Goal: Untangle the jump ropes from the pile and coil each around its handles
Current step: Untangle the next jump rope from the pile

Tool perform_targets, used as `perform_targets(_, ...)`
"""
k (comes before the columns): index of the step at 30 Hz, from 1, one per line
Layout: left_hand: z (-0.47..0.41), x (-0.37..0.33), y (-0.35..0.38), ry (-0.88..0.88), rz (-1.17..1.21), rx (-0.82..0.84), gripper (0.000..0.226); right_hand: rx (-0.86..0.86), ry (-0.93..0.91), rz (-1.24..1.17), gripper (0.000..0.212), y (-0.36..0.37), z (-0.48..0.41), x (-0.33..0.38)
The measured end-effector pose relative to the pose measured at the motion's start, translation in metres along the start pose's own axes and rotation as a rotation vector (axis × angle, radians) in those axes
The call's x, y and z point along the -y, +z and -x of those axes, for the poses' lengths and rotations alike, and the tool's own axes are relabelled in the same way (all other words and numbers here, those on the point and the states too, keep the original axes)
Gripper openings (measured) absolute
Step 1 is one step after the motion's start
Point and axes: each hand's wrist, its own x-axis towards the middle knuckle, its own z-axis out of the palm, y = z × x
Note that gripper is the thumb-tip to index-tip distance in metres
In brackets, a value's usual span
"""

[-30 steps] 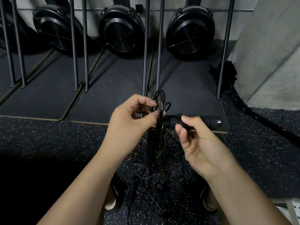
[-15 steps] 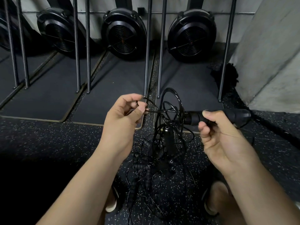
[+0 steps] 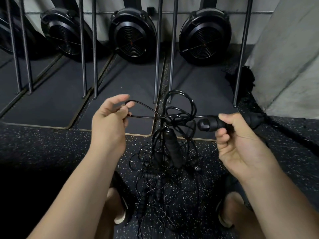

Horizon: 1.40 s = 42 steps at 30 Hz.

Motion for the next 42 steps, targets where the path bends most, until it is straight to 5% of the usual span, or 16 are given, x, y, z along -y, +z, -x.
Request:
perform_targets(8, 0.012, 0.025, 0.012, -0.080, -0.140, 0.086, 0.020, 0.059, 0.046, -0.083, 0.038, 0.001, 0.004, 0.010)
perform_targets(15, 0.050, 0.020, 0.037, 0.416, -0.768, 0.390, 0.036, 0.253, -0.048, 0.175, 0.040, -0.004, 0.007, 0.019)
perform_targets(18, 0.066, 0.019, 0.045, 0.407, -0.612, 0.541, 0.048, 0.313, -0.137, 0.348, 0.031, -0.001, 0.019, 0.025)
perform_targets(21, 0.064, 0.015, 0.050, 0.211, -0.436, 0.616, 0.045, 0.320, -0.269, 0.509, 0.013, 0.002, 0.023, 0.033)
perform_targets(25, 0.059, 0.009, 0.050, -0.046, -0.138, 0.693, 0.042, 0.240, -0.479, 0.609, 0.020, 0.005, 0.016, 0.041)
perform_targets(33, 0.070, 0.006, 0.050, -0.139, -0.432, 0.957, 0.025, 0.130, -0.618, 0.730, 0.013, 0.017, 0.009, 0.023)
perform_targets(38, 0.072, 0.012, 0.049, 0.176, -0.510, 0.826, 0.018, 0.181, -0.555, 0.784, 0.012, 0.023, 0.007, 0.027)
perform_targets(42, 0.072, 0.021, 0.050, 0.239, -0.530, 0.769, 0.019, 0.218, -0.493, 0.764, 0.016, 0.024, 0.010, 0.037)
